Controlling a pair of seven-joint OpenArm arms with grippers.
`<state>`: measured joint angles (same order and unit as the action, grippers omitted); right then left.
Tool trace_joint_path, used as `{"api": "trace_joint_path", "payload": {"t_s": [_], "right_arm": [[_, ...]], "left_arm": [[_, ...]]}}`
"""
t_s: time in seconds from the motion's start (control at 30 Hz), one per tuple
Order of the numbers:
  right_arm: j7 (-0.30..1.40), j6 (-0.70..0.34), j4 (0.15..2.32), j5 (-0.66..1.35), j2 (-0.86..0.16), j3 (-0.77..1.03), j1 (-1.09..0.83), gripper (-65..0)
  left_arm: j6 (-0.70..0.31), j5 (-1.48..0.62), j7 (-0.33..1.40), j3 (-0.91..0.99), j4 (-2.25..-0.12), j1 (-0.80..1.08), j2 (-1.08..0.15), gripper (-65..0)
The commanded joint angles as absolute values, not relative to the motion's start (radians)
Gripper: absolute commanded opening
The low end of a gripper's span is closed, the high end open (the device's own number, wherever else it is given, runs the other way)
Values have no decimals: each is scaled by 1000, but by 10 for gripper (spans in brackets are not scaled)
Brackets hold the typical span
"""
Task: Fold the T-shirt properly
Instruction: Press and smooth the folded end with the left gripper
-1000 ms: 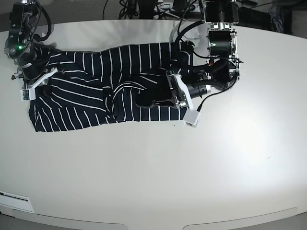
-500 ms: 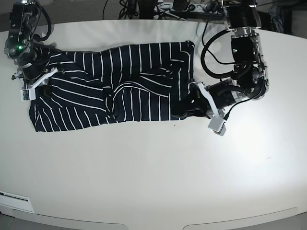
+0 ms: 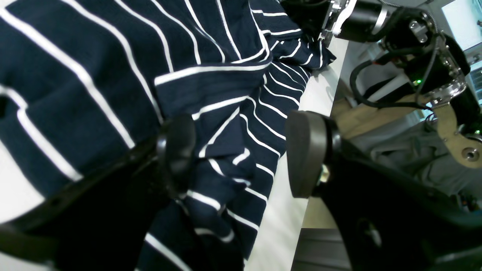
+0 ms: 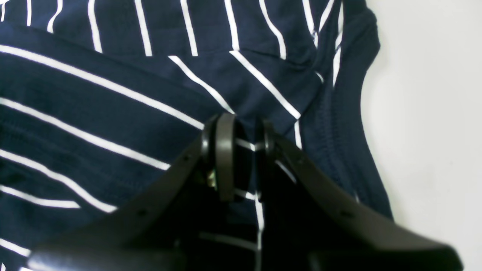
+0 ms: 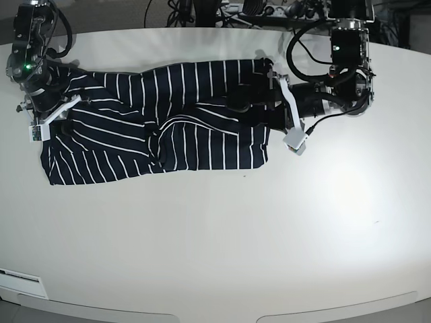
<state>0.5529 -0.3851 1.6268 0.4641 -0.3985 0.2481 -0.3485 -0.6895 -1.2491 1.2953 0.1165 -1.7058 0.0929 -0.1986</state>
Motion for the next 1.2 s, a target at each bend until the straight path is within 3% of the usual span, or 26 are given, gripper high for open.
{"api": "trace_joint_path", "payload": {"t_s": [0.0,0.23,0.27,0.3,0.37,0.53,0.7,0.87,1.07,1.17], "right_arm": [[675,-409,1615,442,-396,236,-366,-512],[675,-409,1615,442,-396,236,-366,-512],[675,-409,1615,442,-396,236,-366,-512],[675,-409,1615,442,-396,236,-366,-512],[675,-409,1615,442,-396,236,-366,-512],[675,-409,1615,446,-396,236,-366,-512],[675,-409,1615,445,-397,236,-366,-512],[677,-413,1615,445,-396,236,-366,-512],[678,-412,1615,445,-397,236,-366,-512],[678,-412,1615,445,-396,236,-366,-512]], "left_arm": [[-698,-1276,1280,118,-1724,83,-196,-251],[-698,-1271,1279,118,-1724,89,-193,-263],[-698,-1277,1277,118,-1724,89,-193,-311],[-698,-1278,1271,118,-1724,89,-191,-401],[-698,-1284,1253,118,-1724,89,-182,-644],[-698,-1483,1300,118,-1724,89,-130,-650],[-698,-1484,1391,102,-1724,89,-68,-650],[-698,-1474,1364,118,-1724,86,-72,-650],[-661,-1032,1103,200,-1774,86,-72,-650],[-634,-952,1060,170,-1820,86,-72,-650]]}}
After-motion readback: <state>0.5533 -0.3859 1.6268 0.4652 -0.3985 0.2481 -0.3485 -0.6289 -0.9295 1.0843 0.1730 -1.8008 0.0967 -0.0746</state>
